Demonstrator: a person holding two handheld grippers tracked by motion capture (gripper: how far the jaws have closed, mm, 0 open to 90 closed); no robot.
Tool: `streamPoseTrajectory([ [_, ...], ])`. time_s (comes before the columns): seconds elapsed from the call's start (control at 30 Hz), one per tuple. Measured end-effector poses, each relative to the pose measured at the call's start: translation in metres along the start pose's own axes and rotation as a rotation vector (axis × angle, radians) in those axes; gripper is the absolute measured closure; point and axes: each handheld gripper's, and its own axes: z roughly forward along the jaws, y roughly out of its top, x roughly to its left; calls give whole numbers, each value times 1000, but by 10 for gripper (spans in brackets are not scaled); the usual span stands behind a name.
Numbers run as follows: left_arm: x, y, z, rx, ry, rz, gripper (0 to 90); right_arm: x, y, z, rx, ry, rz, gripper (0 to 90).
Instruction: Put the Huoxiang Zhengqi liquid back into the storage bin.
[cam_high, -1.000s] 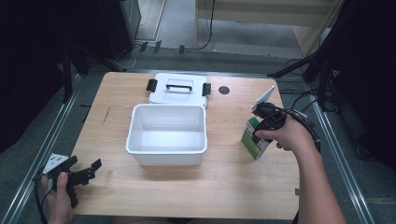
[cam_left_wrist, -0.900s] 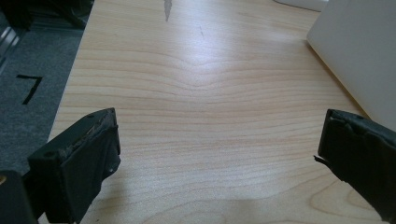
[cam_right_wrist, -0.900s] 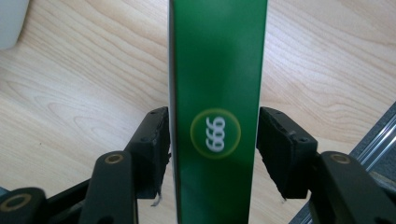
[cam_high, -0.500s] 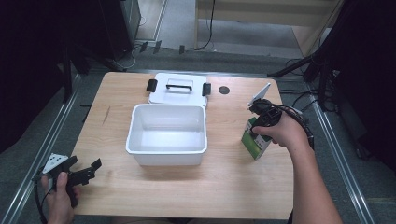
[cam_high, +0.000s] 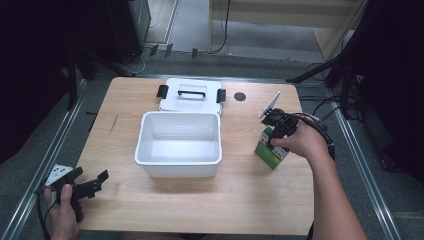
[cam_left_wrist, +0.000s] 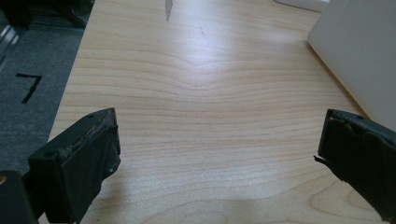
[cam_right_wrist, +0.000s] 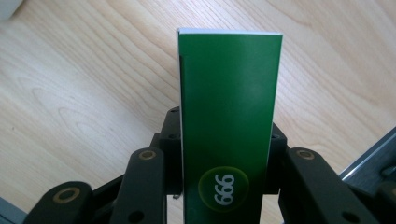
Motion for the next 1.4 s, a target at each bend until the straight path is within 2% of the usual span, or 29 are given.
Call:
streamPoseTrajectory([
  [0.07,0,0,0,0,0,0,0,1,0,-2,-10,-3,-17,644],
  [0.13,0,0,0,2,1,1,0,6,-1,-9,-39,-16,-68,644],
  [0.17,0,0,0,2,1,1,0,6,-1,-9,-39,-16,-68,644],
  [0.2,0,0,0,1,1,1,0,10,0,-15,-45,-23,-103,645],
  [0.23,0,0,0,1,1,1,0,10,0,-15,-45,-23,-103,645],
  [0.27,0,0,0,3,1,3,0,13,1,-21,-53,-25,-143,646],
  [0.37,0,0,0,3,2,3,0,17,3,-29,-70,-18,-186,646],
  [0.4,0,0,0,2,2,3,0,17,3,-29,-70,-18,-186,646],
  [0.43,0,0,0,0,0,2,0,20,5,-35,-94,-6,-235,646],
  [0.47,0,0,0,0,0,2,0,20,5,-35,-94,-6,-235,646],
  [0.5,0,0,0,0,0,2,0,22,5,-40,-116,6,-298,646],
  [0.53,0,0,0,0,0,2,0,23,6,-43,-122,10,-327,645],
  [0.57,0,0,0,-2,0,0,0,23,6,-43,-122,10,-327,645],
  [0.6,0,0,0,-1,0,2,0,25,6,-48,-130,10,-374,645],
  [0.67,0,0,0,0,1,2,0,28,7,-54,-141,5,-434,645],
  [0.7,0,0,0,-1,0,2,0,28,7,-54,-141,5,-434,645],
  [0.73,0,0,0,-2,2,2,0,32,8,-59,-148,-1,-510,644],
  [0.77,0,0,0,-2,2,2,0,34,9,-61,-148,-2,-541,644],
  [0.87,0,0,0,0,2,2,0,40,11,-69,-135,14,-593,643],
  [0.97,0,0,0,2,3,3,0,46,13,-78,-135,24,-633,642],
  [1.03,0,0,0,1,3,1,0,48,15,-85,-141,36,-632,642],
  [1.27,0,0,0,1,2,1,0,54,25,-108,-138,35,-641,642],
  [1.33,0,0,0,4,2,5,0,56,28,-113,-140,40,-657,642],
  [1.4,0,0,0,3,2,2,0,60,33,-118,-135,41,-645,642],
])
